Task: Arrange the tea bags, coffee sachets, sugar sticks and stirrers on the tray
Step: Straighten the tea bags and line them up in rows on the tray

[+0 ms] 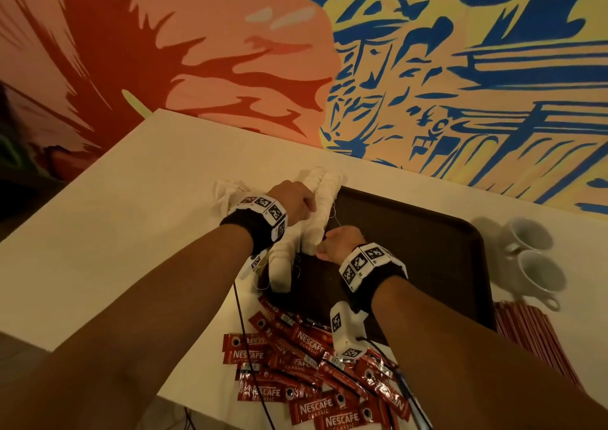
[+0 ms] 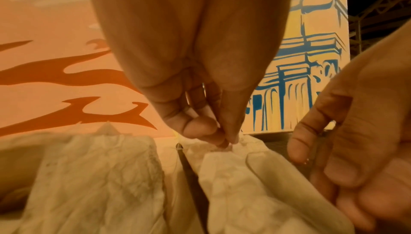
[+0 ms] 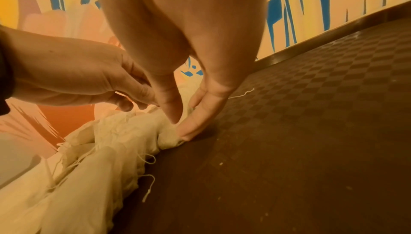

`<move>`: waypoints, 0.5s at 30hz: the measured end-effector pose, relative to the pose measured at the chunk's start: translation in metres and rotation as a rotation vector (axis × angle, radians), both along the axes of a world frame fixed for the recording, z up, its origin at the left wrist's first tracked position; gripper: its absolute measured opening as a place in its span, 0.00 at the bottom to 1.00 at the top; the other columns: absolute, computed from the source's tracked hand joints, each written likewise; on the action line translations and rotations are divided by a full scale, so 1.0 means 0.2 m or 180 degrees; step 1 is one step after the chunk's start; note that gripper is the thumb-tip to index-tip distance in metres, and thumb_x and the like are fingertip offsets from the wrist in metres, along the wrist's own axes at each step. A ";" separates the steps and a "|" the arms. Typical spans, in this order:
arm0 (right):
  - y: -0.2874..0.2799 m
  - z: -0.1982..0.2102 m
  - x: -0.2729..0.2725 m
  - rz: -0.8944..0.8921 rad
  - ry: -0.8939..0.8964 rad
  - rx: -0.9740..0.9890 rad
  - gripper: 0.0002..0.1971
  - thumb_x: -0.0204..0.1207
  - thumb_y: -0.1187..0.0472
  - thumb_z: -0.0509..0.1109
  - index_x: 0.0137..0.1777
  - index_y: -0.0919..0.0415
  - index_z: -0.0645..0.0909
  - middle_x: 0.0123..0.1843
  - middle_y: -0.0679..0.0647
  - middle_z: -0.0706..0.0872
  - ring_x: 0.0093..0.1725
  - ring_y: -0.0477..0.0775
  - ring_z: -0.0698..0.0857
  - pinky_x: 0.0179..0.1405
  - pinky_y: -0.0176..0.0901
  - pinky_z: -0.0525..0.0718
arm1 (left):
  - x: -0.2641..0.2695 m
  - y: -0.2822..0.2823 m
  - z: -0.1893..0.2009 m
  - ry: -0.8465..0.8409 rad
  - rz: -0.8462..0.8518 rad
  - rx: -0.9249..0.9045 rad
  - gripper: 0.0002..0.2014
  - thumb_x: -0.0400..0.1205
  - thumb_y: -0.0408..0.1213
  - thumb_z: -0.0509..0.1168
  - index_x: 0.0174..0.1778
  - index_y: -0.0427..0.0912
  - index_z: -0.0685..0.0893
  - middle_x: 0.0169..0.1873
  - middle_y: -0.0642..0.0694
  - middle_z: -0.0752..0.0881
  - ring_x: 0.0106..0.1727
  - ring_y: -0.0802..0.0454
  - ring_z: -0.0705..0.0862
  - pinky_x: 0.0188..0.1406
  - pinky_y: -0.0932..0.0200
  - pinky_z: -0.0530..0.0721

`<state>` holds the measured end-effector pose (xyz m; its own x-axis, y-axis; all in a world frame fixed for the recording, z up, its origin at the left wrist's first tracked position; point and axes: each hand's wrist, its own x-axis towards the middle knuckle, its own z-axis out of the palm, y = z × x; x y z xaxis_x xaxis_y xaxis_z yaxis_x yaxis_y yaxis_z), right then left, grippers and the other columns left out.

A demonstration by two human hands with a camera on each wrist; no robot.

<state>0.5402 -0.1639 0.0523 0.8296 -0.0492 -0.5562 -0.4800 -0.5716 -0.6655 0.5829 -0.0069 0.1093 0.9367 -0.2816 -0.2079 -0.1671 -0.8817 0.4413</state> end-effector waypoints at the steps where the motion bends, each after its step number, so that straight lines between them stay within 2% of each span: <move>1: 0.00 0.02 -0.01 0.0028 0.0020 0.0020 0.17 0.74 0.68 0.77 0.63 0.68 0.86 0.60 0.65 0.90 0.61 0.63 0.90 0.61 0.55 0.89 | -0.01 0.01 0.01 -0.0030 0.0014 -0.0068 0.11 0.80 0.32 0.67 0.50 0.49 0.92 0.54 0.51 0.90 0.50 0.52 0.86 0.47 0.63 0.77; 4: -0.01 0.11 -0.03 0.0055 0.0027 0.0003 0.15 0.78 0.68 0.73 0.63 0.71 0.85 0.48 0.60 0.90 0.49 0.58 0.90 0.57 0.49 0.90 | -0.04 0.08 0.07 -0.0030 0.0168 -0.0355 0.11 0.80 0.32 0.67 0.51 0.48 0.92 0.54 0.50 0.89 0.46 0.56 0.84 0.45 0.65 0.79; 5: -0.01 0.15 -0.05 0.0065 -0.0024 -0.0070 0.15 0.78 0.66 0.74 0.63 0.69 0.85 0.47 0.59 0.89 0.48 0.57 0.90 0.56 0.49 0.90 | -0.05 0.12 0.11 -0.0026 0.0241 -0.0470 0.09 0.80 0.32 0.69 0.52 0.47 0.92 0.53 0.50 0.89 0.46 0.56 0.84 0.43 0.67 0.78; 6: -0.01 0.20 -0.06 0.0059 -0.0134 -0.0178 0.15 0.77 0.63 0.75 0.63 0.66 0.85 0.50 0.59 0.89 0.51 0.59 0.89 0.56 0.51 0.90 | -0.08 0.16 0.15 -0.0048 0.0301 -0.0572 0.08 0.80 0.33 0.71 0.52 0.47 0.92 0.51 0.49 0.90 0.45 0.56 0.85 0.39 0.71 0.77; 8: -0.01 0.32 -0.11 0.0086 -0.0455 -0.0361 0.16 0.76 0.59 0.77 0.62 0.59 0.82 0.56 0.56 0.86 0.58 0.59 0.86 0.55 0.49 0.84 | -0.14 0.26 0.25 -0.0147 0.0405 -0.0748 0.07 0.80 0.37 0.73 0.53 0.48 0.91 0.48 0.50 0.90 0.43 0.58 0.87 0.32 0.76 0.76; 10: 0.02 0.44 -0.16 0.0345 -0.0813 -0.0422 0.16 0.76 0.56 0.76 0.62 0.54 0.81 0.59 0.53 0.85 0.59 0.58 0.85 0.52 0.45 0.80 | -0.22 0.37 0.36 -0.0238 0.0557 -0.0899 0.07 0.81 0.40 0.72 0.54 0.52 0.90 0.46 0.54 0.89 0.41 0.62 0.87 0.32 0.74 0.78; 12: 0.06 0.52 -0.23 0.0763 -0.1019 -0.0469 0.13 0.76 0.54 0.76 0.60 0.50 0.83 0.58 0.52 0.87 0.55 0.55 0.86 0.48 0.45 0.82 | -0.33 0.48 0.43 -0.0346 0.0705 -0.0993 0.07 0.82 0.40 0.72 0.54 0.52 0.90 0.45 0.56 0.88 0.40 0.65 0.86 0.34 0.70 0.78; 13: 0.09 0.55 -0.26 0.0990 -0.1060 -0.0572 0.12 0.77 0.53 0.75 0.59 0.49 0.83 0.57 0.51 0.88 0.54 0.54 0.86 0.49 0.46 0.84 | -0.38 0.53 0.45 -0.0373 0.0783 -0.1039 0.06 0.82 0.40 0.72 0.54 0.52 0.90 0.44 0.56 0.88 0.39 0.65 0.85 0.34 0.70 0.77; 15: 0.14 0.57 -0.33 0.1453 -0.1125 -0.0928 0.12 0.77 0.49 0.75 0.59 0.49 0.85 0.57 0.51 0.88 0.57 0.55 0.86 0.57 0.52 0.87 | -0.49 0.62 0.46 -0.0336 0.0936 -0.1044 0.05 0.82 0.39 0.72 0.53 0.51 0.90 0.42 0.55 0.88 0.38 0.62 0.85 0.30 0.71 0.75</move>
<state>0.4746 -0.1360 0.1667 0.9335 0.2441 -0.2627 0.0737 -0.8476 -0.5255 0.4847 0.1180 0.2010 0.9981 -0.0355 -0.0510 0.0103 -0.7148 0.6993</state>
